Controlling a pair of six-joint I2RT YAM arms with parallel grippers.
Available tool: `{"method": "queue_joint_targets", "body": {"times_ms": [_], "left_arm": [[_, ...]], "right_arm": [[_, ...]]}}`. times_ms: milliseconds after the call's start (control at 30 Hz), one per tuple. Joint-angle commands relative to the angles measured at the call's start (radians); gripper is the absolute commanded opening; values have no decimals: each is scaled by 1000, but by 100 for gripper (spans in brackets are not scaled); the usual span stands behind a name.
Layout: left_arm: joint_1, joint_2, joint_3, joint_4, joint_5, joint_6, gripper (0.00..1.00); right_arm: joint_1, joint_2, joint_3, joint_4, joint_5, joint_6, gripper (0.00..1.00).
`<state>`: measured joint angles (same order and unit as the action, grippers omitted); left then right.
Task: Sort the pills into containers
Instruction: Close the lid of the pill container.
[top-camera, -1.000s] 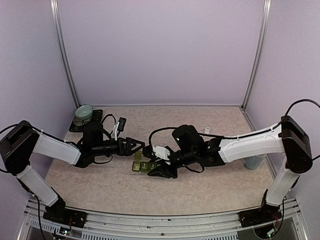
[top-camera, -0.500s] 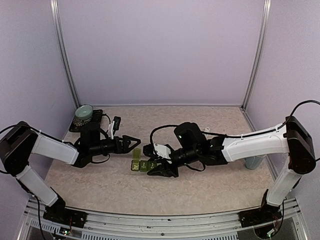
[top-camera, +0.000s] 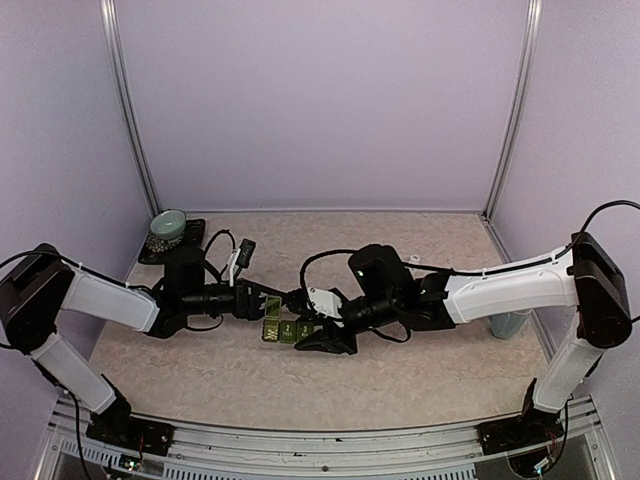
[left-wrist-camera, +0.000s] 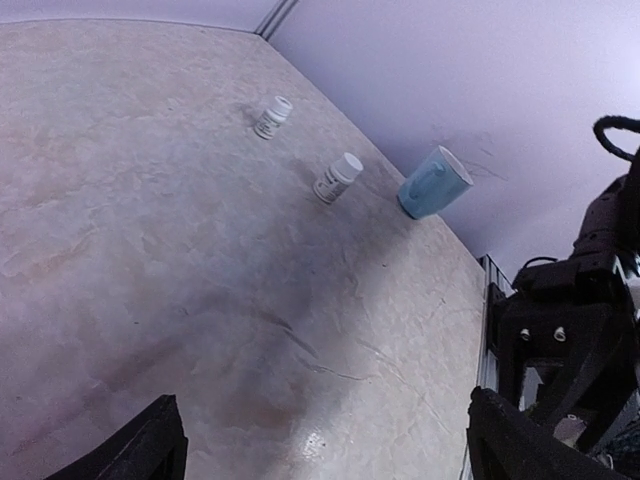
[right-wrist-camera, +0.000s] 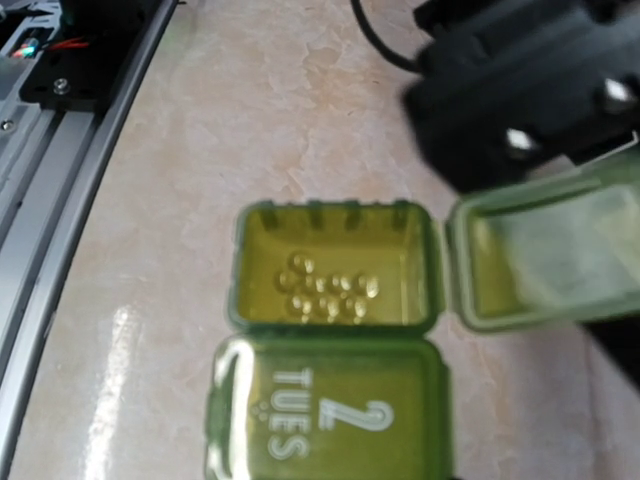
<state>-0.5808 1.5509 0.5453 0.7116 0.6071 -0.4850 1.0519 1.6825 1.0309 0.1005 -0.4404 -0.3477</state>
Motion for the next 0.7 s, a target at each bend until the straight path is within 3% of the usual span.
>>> {"method": "queue_joint_targets", "body": {"times_ms": [0, 267, 667], "left_arm": [[-26, -54, 10, 44, 105, 50, 95], [-41, -101, -5, 1, 105, 71, 94], [-64, -71, -28, 21, 100, 53, 93]], "right_arm": [[-9, -5, 0, 4, 4, 4, 14], [-36, 9, 10, -1, 26, 28, 11], [-44, -36, 2, 29, 224, 32, 11]]}}
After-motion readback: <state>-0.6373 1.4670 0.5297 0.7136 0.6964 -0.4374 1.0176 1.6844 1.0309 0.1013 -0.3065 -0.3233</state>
